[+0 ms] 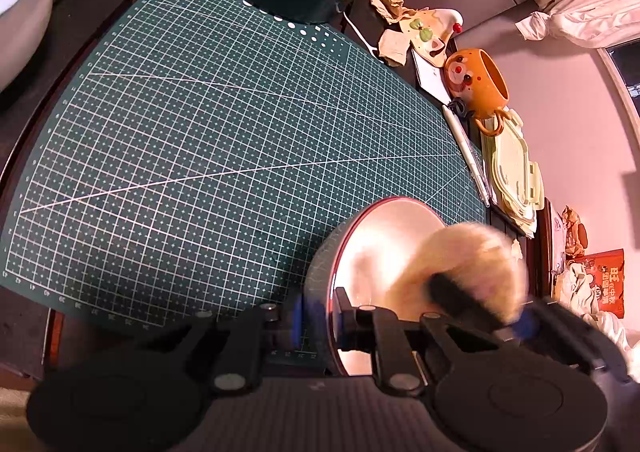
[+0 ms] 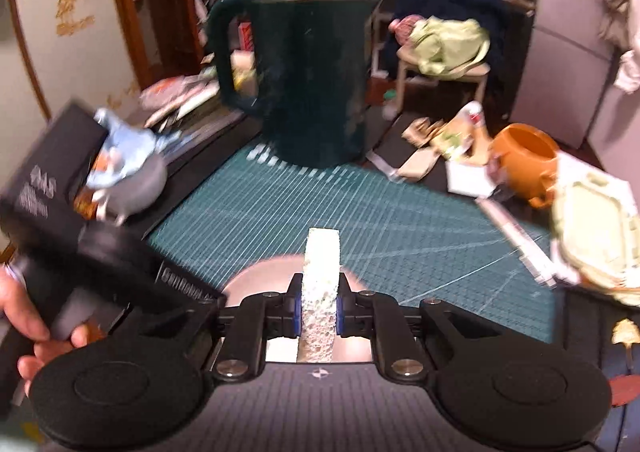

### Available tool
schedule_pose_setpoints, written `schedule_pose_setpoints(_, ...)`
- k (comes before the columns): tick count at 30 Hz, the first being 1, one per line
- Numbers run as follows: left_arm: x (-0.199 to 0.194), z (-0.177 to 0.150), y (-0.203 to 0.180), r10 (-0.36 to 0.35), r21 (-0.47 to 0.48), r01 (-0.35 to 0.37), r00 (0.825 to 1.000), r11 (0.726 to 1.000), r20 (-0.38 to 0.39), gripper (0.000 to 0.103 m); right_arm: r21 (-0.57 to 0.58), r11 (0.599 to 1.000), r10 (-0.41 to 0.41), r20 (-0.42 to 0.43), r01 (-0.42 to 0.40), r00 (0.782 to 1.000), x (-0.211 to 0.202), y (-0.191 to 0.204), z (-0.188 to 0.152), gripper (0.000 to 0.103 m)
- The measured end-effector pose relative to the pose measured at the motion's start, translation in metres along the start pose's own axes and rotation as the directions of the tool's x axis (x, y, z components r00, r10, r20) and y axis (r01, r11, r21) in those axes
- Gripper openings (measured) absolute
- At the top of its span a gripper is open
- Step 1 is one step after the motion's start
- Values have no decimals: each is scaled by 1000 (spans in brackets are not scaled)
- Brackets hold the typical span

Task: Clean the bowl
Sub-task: 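Hold the white bowl with the left gripper while the right gripper wipes the sponge around its inner wall, then hold the bowl with the left gripper while the right gripper presses the sponge into its bottom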

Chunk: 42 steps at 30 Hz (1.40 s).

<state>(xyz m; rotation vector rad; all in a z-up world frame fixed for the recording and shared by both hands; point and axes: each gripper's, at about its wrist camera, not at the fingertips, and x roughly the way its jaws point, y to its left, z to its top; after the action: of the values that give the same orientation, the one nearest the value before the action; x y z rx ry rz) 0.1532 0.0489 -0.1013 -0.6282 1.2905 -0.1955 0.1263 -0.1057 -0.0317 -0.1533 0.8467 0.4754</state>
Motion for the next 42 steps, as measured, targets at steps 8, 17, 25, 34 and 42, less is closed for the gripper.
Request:
schedule_pose_setpoints(8, 0, 0, 0, 3, 2, -3, 1000, 1000, 1, 14, -48, 998, -38, -59, 35, 998, 24, 12, -10, 13)
schedule_pose_setpoints(17, 0, -2, 0, 3, 2, -3, 1000, 1000, 2, 14, -72, 988, -136, -5, 135, 991, 8, -2, -5, 13)
schedule_pose_setpoints(25, 0, -1, 0, 3, 0, -3, 1000, 1000, 1, 14, 34, 997, -78, 82, 76, 994, -24, -22, 8, 13)
schedule_pose_setpoints(34, 0, -1, -1, 3, -5, -3, 1000, 1000, 0, 12, 70, 997, 30, 102, -37, 994, 0, -6, -1, 13)
schedule_pose_setpoints(42, 2, 2, 0, -4, -10, 4, 1000, 1000, -3, 14, 20, 1000, -20, -7, 20, 1000, 26, 1, -13, 13)
